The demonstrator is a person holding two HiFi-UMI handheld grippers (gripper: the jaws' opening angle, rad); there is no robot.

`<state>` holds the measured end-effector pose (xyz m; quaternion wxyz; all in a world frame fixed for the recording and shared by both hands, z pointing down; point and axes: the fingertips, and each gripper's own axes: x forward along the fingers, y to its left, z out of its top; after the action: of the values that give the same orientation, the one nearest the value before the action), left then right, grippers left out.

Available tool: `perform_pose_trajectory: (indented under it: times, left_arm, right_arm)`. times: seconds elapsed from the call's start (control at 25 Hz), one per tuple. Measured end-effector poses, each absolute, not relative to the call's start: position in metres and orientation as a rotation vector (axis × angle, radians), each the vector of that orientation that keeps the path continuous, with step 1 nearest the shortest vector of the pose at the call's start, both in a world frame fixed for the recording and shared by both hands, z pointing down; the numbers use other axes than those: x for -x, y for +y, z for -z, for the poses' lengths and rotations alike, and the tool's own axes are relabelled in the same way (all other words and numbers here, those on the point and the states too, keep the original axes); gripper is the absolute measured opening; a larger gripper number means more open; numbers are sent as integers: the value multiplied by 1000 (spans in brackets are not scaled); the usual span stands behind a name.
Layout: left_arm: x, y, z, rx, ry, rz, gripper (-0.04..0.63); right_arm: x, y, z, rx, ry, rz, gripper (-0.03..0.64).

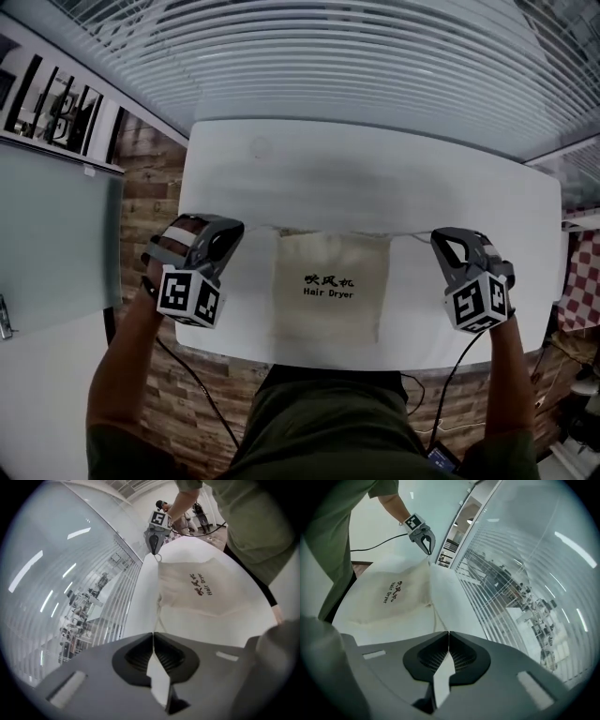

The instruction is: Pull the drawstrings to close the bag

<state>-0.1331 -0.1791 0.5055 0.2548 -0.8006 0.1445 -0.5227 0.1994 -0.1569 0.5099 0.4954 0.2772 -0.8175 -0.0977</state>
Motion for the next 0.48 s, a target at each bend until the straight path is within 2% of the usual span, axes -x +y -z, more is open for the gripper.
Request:
perform_pose_trajectory:
  times: [0.48]
  left_arm:
    - [155, -167, -404, 2017, 578, 1264, 15]
  right_arm:
    - [-204, -150, -404, -897, -1924, 451, 17]
